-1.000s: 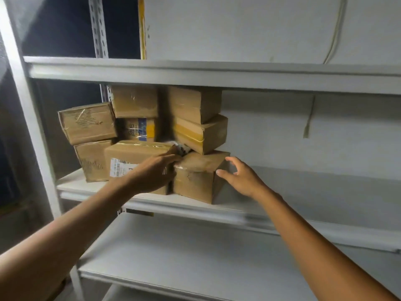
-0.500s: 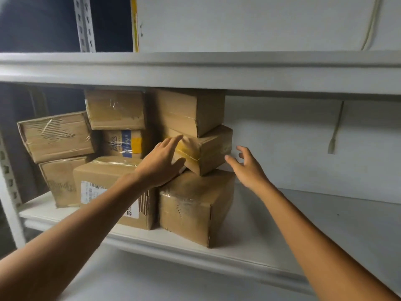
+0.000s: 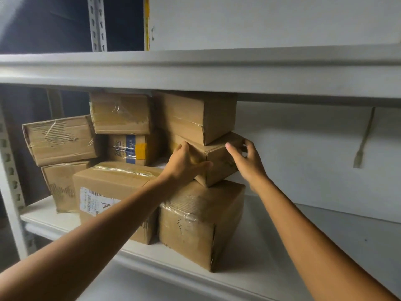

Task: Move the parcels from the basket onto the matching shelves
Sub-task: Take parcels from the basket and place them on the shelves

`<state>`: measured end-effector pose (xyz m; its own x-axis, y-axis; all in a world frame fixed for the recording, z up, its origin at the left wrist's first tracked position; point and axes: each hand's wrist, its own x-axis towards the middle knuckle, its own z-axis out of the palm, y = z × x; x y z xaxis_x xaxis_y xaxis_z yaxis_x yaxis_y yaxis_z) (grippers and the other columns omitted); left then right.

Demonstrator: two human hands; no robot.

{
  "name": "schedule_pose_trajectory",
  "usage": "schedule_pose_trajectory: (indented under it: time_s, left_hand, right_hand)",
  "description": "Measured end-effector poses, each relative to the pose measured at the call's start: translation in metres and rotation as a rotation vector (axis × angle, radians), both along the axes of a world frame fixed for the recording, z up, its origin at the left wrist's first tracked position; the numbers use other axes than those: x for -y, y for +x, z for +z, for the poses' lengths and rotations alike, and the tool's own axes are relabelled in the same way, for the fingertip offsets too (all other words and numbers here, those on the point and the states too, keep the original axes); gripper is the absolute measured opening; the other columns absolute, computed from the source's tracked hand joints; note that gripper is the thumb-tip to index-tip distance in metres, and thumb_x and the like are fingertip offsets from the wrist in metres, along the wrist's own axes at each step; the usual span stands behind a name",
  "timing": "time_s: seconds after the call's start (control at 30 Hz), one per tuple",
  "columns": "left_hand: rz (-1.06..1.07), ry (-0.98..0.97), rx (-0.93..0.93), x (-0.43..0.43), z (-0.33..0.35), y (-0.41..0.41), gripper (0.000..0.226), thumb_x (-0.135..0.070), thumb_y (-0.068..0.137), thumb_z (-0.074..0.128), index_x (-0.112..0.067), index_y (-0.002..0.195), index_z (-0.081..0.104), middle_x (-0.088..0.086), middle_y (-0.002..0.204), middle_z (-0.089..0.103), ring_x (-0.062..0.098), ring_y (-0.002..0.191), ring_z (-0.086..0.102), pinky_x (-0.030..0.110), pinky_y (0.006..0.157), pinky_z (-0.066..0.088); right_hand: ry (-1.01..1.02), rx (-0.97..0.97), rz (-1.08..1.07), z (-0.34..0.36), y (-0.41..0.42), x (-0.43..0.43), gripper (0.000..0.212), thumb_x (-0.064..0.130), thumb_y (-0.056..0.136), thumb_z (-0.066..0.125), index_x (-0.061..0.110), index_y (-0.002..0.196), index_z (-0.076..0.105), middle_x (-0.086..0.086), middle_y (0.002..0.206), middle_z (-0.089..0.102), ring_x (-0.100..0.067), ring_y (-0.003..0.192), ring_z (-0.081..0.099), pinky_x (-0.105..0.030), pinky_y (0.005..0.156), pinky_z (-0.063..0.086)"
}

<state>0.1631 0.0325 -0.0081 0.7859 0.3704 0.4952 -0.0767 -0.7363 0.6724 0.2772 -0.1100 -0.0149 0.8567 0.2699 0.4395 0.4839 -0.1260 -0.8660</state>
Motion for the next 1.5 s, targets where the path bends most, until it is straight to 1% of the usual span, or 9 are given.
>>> schedule_pose_trajectory:
  time_s: [0.1, 0.27, 0.47, 0.6, 0.77, 1.07, 1.2, 1.27, 1.5]
  left_hand:
    - [-0.002, -0.060, 0.082, 0.008, 0.000, -0.004, 0.025, -0.030, 0.079, 0.075, -0.018, 0.087, 0.055, 0.006, 0.105, 0.058, 0.017, 0.093, 0.055, 0.018, 0.058, 0.038]
    - [-0.042, -0.127, 0.125, 0.016, 0.000, -0.011, 0.030, -0.026, 0.081, 0.073, -0.008, 0.098, 0.057, 0.008, 0.103, 0.064, 0.020, 0.093, 0.061, 0.035, 0.077, 0.055]
    - [-0.088, -0.193, 0.162, 0.022, -0.004, -0.021, 0.022, -0.028, 0.081, 0.073, -0.024, 0.089, 0.053, -0.002, 0.089, 0.063, 0.013, 0.082, 0.063, 0.018, 0.067, 0.053]
    - [-0.119, -0.217, 0.147, 0.023, -0.003, -0.032, 0.024, -0.031, 0.080, 0.074, -0.026, 0.084, 0.051, 0.000, 0.079, 0.066, 0.001, 0.063, 0.063, 0.018, 0.052, 0.047]
    - [-0.151, -0.261, 0.136, 0.023, 0.000, -0.050, 0.036, -0.031, 0.080, 0.074, -0.001, 0.094, 0.058, 0.004, 0.077, 0.063, 0.001, 0.053, 0.053, 0.014, 0.044, 0.038]
    - [-0.304, -0.281, 0.125, 0.021, 0.001, -0.076, 0.028, -0.023, 0.083, 0.072, 0.001, 0.092, 0.061, 0.002, 0.072, 0.063, -0.002, 0.059, 0.060, 0.010, 0.052, 0.043]
    - [-0.282, -0.272, 0.088, 0.019, 0.001, -0.075, 0.053, -0.032, 0.080, 0.074, -0.010, 0.124, 0.054, 0.008, 0.112, 0.066, 0.014, 0.095, 0.063, 0.026, 0.079, 0.052]
    - [-0.268, -0.236, 0.105, 0.021, 0.003, -0.072, 0.088, -0.034, 0.078, 0.075, -0.019, 0.149, 0.025, 0.006, 0.149, 0.039, 0.020, 0.129, 0.045, 0.032, 0.103, 0.041]
    - [-0.243, -0.171, 0.254, 0.029, 0.008, -0.058, 0.115, -0.043, 0.070, 0.077, -0.026, 0.152, -0.001, -0.001, 0.160, 0.006, 0.018, 0.146, 0.014, 0.039, 0.117, 0.021]
  right_hand:
    - [0.061, 0.014, -0.007, -0.002, -0.006, 0.001, 0.057, 0.047, 0.088, 0.063, 0.020, 0.135, 0.044, 0.021, 0.102, 0.048, 0.004, 0.087, 0.050, -0.002, 0.052, 0.039]
    - [0.088, 0.011, -0.042, -0.009, -0.019, 0.006, 0.069, 0.050, 0.086, 0.064, 0.020, 0.142, 0.038, 0.000, 0.139, 0.044, -0.013, 0.115, 0.047, -0.010, 0.071, 0.045]
    - [0.078, 0.009, -0.100, -0.012, -0.040, 0.022, 0.072, 0.050, 0.084, 0.067, 0.021, 0.143, 0.037, -0.004, 0.141, 0.045, -0.023, 0.126, 0.049, -0.044, 0.100, 0.049]
    - [0.022, 0.063, -0.175, -0.010, -0.058, 0.030, 0.069, 0.048, 0.083, 0.068, 0.020, 0.141, 0.041, -0.003, 0.139, 0.048, -0.022, 0.124, 0.050, -0.042, 0.101, 0.048]
    - [-0.028, 0.109, -0.247, -0.003, -0.083, 0.034, 0.066, 0.047, 0.082, 0.071, 0.018, 0.135, 0.045, -0.004, 0.135, 0.052, -0.024, 0.120, 0.052, -0.044, 0.098, 0.049]
    - [-0.039, 0.152, -0.356, -0.017, -0.123, 0.045, 0.055, 0.045, 0.085, 0.068, 0.022, 0.129, 0.047, -0.001, 0.126, 0.056, -0.013, 0.101, 0.051, -0.037, 0.090, 0.050]
    - [-0.066, 0.165, -0.379, -0.017, -0.123, 0.048, 0.046, 0.050, 0.091, 0.057, 0.025, 0.128, 0.048, 0.001, 0.128, 0.057, -0.011, 0.094, 0.051, -0.029, 0.080, 0.045]
    - [-0.102, 0.138, -0.382, -0.016, -0.117, 0.051, 0.046, 0.055, 0.091, 0.052, 0.025, 0.127, 0.049, 0.001, 0.125, 0.058, -0.013, 0.093, 0.053, -0.029, 0.079, 0.045]
    - [-0.107, -0.037, -0.229, -0.005, -0.088, 0.051, 0.076, 0.071, 0.083, 0.050, 0.035, 0.146, 0.030, 0.001, 0.147, 0.043, -0.029, 0.130, 0.046, -0.052, 0.105, 0.042]
